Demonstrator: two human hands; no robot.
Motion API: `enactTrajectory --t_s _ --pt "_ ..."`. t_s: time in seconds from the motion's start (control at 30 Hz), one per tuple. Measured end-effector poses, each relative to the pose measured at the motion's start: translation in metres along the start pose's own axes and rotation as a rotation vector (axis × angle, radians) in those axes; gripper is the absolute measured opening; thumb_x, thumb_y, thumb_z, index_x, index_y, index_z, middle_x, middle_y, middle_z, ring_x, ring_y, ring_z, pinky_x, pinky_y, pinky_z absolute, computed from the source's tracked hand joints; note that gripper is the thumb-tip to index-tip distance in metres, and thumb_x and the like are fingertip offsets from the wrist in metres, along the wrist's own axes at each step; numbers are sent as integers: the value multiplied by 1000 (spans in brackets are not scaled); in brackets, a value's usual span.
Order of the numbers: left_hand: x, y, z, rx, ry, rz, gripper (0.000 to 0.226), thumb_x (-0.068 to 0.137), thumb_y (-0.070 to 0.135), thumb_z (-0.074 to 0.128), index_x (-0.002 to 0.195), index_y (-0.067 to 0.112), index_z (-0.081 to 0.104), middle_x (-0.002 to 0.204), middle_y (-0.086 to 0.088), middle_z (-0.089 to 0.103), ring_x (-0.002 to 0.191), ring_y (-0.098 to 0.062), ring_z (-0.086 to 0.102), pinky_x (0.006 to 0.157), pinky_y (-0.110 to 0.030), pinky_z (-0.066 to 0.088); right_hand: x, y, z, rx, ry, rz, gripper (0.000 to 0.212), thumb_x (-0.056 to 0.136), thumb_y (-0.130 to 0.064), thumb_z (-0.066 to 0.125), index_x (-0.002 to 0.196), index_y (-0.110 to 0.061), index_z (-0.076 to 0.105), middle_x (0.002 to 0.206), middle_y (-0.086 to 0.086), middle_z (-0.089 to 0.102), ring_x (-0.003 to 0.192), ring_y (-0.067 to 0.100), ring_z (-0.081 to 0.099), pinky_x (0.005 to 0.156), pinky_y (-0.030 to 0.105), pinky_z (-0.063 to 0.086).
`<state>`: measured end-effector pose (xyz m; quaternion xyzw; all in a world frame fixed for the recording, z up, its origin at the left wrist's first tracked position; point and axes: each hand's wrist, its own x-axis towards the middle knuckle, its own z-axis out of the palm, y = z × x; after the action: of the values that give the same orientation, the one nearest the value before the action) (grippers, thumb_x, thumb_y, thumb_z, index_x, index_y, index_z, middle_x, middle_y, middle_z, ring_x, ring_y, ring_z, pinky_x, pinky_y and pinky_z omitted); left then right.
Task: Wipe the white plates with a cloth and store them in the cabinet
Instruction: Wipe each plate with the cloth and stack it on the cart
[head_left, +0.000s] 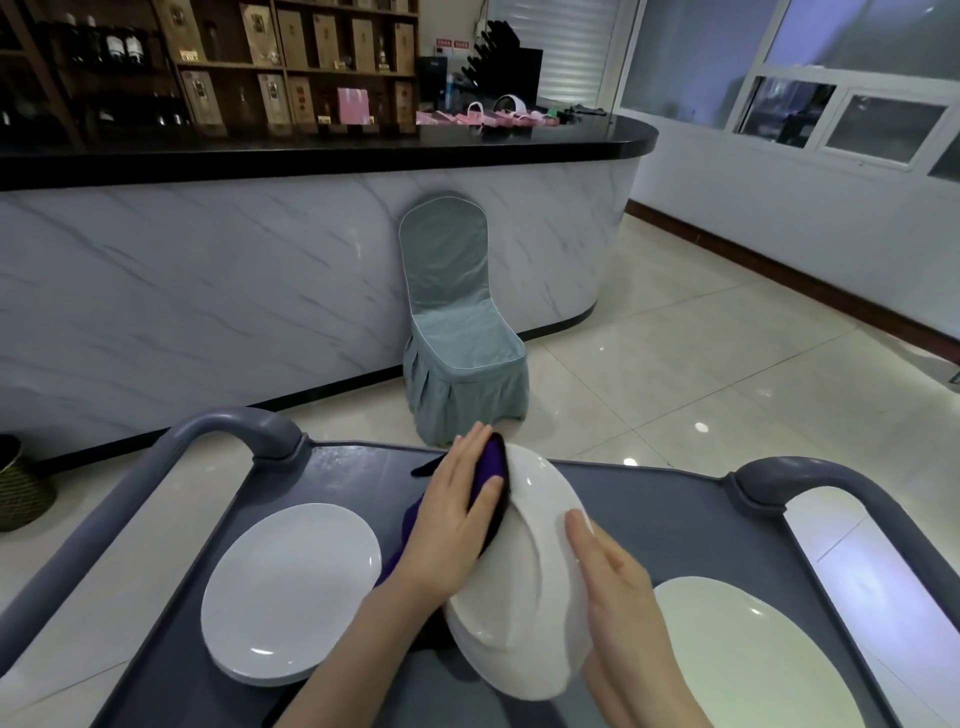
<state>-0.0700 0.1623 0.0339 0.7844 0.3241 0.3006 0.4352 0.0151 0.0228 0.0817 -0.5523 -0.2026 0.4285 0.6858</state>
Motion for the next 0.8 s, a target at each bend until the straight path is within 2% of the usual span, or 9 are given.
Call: enactTrajectory --t_s 0.1,0.2,0.27,0.33,0.43,0.53,0.63,0.73,0.8 --pt "-19 -12 2 -1 -2 -9 59 102 29 41 145 50 7 159 26 9 145 9 5 122 -28 9 4 -8 -15 77 -11 24 32 90 -38 58 108 -20 77 111 12 75 102 27 72 71 27 59" --pt "-26 -5 8 37 -6 8 61 95 38 31 148 47 2 159 29 -1 145 8 -7 124 -35 3 8 -7 -18 56 -43 44 34 90 -39 57 111 -20 76 115 13 73 106 28 71 75 28 59" --pt "-22 5 11 140 -24 95 61 94 46 24 150 43 1 159 29 -6 146 4 -12 123 -39 -1 10 -4 -13 26 -61 53 34 88 -40 58 110 -22 76 114 12 74 106 26 71 76 27 59" --pt "-17 12 13 237 -43 179 63 93 51 21 153 40 4 159 30 -7 147 2 -13 122 -39 -3 12 0 -9 11 -87 54 33 87 -40 59 112 -25 76 113 10 74 106 25 71 78 29 59" --pt "-14 4 9 264 -46 203 63 95 50 27 154 39 7 160 29 -3 148 0 -9 122 -38 0 17 1 -10 68 -93 96 33 89 -37 59 113 -20 76 116 14 73 108 29 70 84 37 58" --pt "-24 -17 8 113 37 121 66 96 36 41 154 38 8 161 26 3 149 0 -2 120 -28 4 23 -7 -20 191 -78 114 36 91 -38 59 112 -14 75 118 17 71 108 31 70 76 34 60" --pt "-48 -35 17 -37 94 -51 68 100 20 42 148 46 2 158 30 1 148 3 -3 119 -17 1 32 -15 -27 278 -29 65 39 89 -43 60 112 -15 75 121 14 71 109 28 70 74 33 60" --pt "-73 -33 43 -30 101 -99 68 94 25 36 147 40 -3 157 29 -10 146 7 -10 123 -28 0 42 -15 -24 357 39 33 51 89 -48 57 126 -14 67 126 9 69 114 25 67 85 42 56" --pt "-80 -23 60 8 94 -74 70 89 32 33 147 36 -6 157 26 -18 145 5 -16 122 -28 -3 45 -11 -19 404 76 60 58 87 -51 58 132 -15 61 128 8 68 115 25 66 94 46 50"
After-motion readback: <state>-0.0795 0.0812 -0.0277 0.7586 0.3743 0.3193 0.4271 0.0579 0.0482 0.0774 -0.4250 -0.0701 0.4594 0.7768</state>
